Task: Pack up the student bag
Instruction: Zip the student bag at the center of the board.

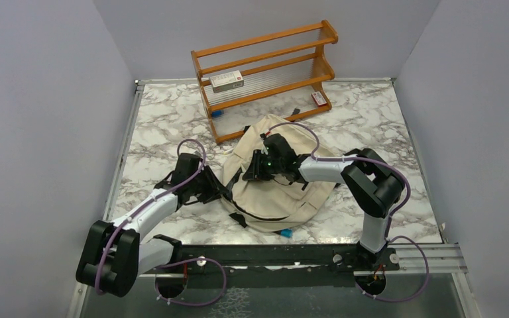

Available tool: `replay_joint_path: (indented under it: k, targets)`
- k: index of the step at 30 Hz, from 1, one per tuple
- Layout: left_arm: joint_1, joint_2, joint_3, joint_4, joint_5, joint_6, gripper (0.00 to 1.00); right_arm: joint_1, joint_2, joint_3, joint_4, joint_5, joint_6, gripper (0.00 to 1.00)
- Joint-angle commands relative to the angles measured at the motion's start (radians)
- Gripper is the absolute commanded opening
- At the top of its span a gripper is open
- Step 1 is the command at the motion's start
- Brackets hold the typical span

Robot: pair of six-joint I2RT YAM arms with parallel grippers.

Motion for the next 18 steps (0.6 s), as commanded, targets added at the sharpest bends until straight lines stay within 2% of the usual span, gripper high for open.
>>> replay_joint_path:
  k: [1, 6, 12, 18]
  targets:
    - [-0.012, 0.023, 0.007, 0.045, -0.021, -0.007, 0.39, -0.023, -0.016, -0.025, -0.033, 0.047, -0.019, 0.28]
    - [-0.022, 0.040, 0.020, 0.050, -0.019, 0.002, 0.32, -0.023, -0.016, -0.027, -0.036, 0.047, -0.020, 0.27]
    - [-0.032, 0.031, 0.027, 0.047, -0.001, 0.009, 0.13, -0.023, -0.012, -0.023, -0.040, 0.048, -0.023, 0.26]
    - [-0.032, -0.020, 0.068, -0.044, -0.016, 0.037, 0.03, -0.023, -0.014, -0.023, -0.041, 0.057, -0.029, 0.26]
